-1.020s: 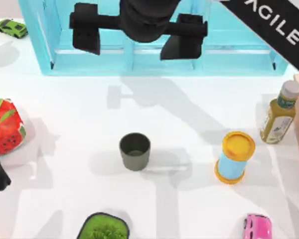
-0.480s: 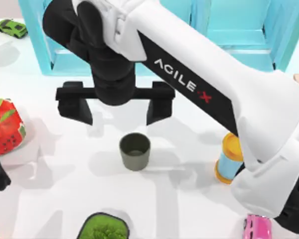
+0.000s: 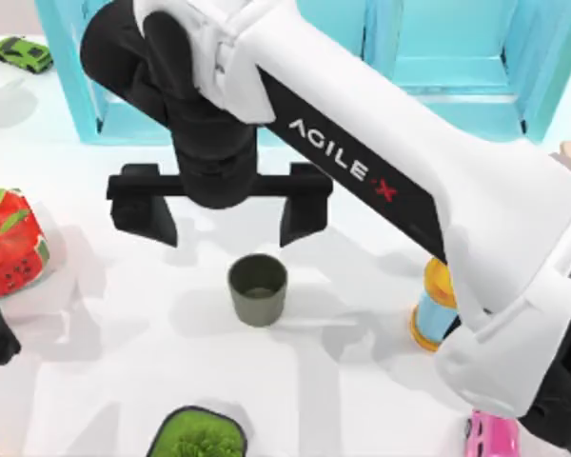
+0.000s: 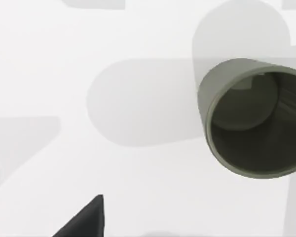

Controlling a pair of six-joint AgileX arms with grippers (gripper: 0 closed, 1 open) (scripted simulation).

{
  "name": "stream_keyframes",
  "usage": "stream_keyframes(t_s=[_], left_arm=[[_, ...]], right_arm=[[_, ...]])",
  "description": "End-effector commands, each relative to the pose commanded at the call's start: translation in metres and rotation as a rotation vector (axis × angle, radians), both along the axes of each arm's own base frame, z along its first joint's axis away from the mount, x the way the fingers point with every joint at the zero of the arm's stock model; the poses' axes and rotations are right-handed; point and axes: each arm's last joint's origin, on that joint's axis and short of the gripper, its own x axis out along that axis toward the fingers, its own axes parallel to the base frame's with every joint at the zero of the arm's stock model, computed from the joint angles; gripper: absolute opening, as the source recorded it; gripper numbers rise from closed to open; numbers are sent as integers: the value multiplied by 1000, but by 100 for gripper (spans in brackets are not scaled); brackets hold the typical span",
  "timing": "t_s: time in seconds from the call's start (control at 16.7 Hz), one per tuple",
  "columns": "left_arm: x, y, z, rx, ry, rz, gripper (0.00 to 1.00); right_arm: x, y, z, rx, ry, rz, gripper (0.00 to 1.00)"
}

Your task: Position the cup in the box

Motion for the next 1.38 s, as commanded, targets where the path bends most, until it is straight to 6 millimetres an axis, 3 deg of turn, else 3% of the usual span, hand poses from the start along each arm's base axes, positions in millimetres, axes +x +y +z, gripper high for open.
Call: stream_keyframes(t_s=[0.24,0.72,1.14,1.38], left_arm=[[0,0,0,0,0,0,100],[0,0,0,0,0,0,100],[0,0,0,0,0,0,100],[0,0,0,0,0,0,100]], right_arm=[[5,5,-15,4,-2,5,100],[10,5,-87,-4,5,5,100],[9,4,-97,0,2,5,100],[9,4,-97,0,2,5,70]])
